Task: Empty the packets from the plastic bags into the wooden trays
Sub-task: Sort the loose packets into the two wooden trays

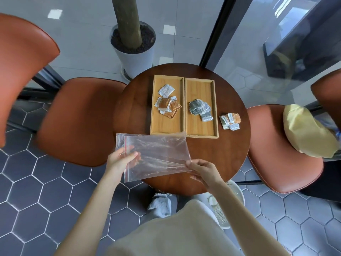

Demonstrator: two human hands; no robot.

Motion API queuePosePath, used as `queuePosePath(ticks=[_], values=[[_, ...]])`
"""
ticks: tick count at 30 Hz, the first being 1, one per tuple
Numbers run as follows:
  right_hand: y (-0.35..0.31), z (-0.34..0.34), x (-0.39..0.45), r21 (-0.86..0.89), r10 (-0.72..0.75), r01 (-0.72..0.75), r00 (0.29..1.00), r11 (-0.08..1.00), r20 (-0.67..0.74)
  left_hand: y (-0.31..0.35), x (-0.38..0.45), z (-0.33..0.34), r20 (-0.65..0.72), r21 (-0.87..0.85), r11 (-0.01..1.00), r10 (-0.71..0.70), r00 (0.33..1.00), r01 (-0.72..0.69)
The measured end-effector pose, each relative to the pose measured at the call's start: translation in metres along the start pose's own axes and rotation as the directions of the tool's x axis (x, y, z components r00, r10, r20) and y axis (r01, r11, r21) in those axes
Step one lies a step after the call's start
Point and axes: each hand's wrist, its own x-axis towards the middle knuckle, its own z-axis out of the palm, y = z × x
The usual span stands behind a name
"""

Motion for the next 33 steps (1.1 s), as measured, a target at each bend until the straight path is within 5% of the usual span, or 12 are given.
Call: queuePosePath(ticks=[6,14,16,19,22,25,28,33], values=[[0.011,0.032,0.014,-0.022,0.017,-0.017,1.000,1.000,0.018,0.003,0.027,-0.021,-0.144,0.203,0.974,0.134,0.980,-0.103],[0.035,0.063,0.045,-0.149,-0.020,-0.008,0.983,0.989,-0.185,-0.005,0.058,-0.023,-0.218,0.492,0.867,0.213,0.952,-0.081],[0.040,0.066,0.048,-0.324,-0.043,-0.017,0.983,0.946,-0.180,-0.009,0.061,-0.020,-0.220,0.603,0.794,0.262,0.939,-0.080],[0.041,0.067,0.050,-0.543,-0.177,0.053,0.968,0.838,-0.179,-0.020,0.054,-0.016,-0.223,0.846,0.530,0.442,0.869,-0.052],[0.041,0.071,0.054,-0.770,-0.382,0.173,0.919,0.614,-0.098,-0.035,0.044,-0.011,-0.024,0.954,0.247,0.622,0.782,-0.168],[0.043,0.081,0.062,-0.913,-0.536,0.344,0.824,0.218,0.182,-0.054,0.043,-0.006,0.251,0.954,-0.012,0.582,0.774,-0.300],[0.043,0.089,0.071,-0.939,-0.490,0.325,0.804,-0.114,0.338,-0.065,0.045,-0.003,0.280,0.958,-0.066,0.430,0.859,-0.279],[0.038,0.081,0.083,-0.855,-0.249,0.285,0.874,-0.433,0.418,-0.066,0.051,-0.009,0.256,0.966,-0.042,0.265,0.929,-0.254]])
